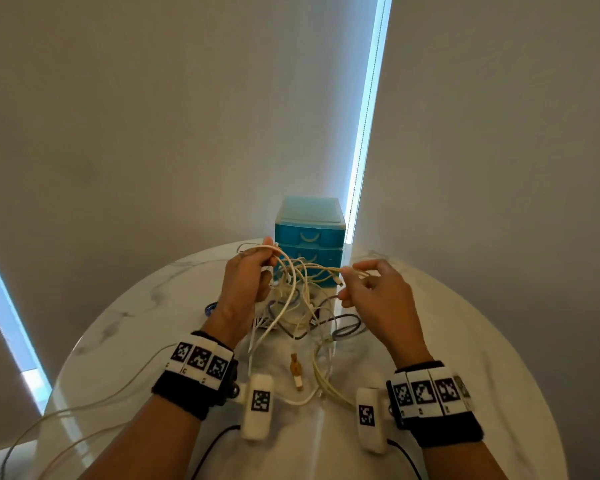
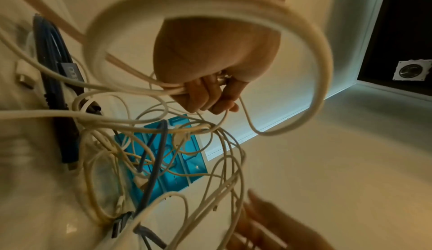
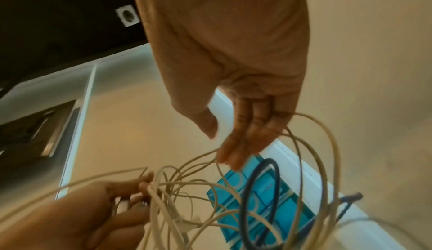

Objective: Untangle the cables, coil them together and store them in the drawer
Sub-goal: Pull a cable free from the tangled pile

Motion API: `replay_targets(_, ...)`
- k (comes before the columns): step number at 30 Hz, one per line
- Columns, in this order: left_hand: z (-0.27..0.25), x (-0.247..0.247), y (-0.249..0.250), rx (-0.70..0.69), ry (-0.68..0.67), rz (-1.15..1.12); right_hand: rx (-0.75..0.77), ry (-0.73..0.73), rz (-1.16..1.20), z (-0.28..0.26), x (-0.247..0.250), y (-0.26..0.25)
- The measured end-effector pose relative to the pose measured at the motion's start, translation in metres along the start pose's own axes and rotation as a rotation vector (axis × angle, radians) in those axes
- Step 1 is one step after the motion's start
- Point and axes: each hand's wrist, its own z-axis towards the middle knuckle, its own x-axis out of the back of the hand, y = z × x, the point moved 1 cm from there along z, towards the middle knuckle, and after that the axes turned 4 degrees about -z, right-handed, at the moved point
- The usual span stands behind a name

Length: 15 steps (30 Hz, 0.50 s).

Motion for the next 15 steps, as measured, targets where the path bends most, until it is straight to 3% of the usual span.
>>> replay_targets(1, -0.002, 0.0, 0.0, -0.001, -0.03, 0.032, 0.083, 0.013, 0.0, -0.003, -0.003, -0.007)
replay_targets(4, -0.01, -0.011, 0.006, -0.02, -0.145, 0.098, 0.214, -0.131, -0.055, -0.011, -0.022, -0.023)
replay_targets(6, -0.013, -0.015, 0.01, -0.047, -0.169, 0.058, 0.178, -0.144, -0.106, -0.005, -0.031, -0.013)
replay_targets(8, -0.009, -0.011, 0.013, -0.043, -0.177, -0.106, 0.102, -0.056, -0.155, 0.006, -0.027, 0.005)
replay_targets(12, -0.001, 0.004, 0.016, -0.017, -0.109, -0.292, -0.03, 0.017, -0.18, 0.017, -0.01, 0.024)
replay_targets(15, 0.0, 0.001, 0.011, -0.002, -0.134, -0.282, 0.093, 0.048, -0.118, 0.011, -0.009, 0.01)
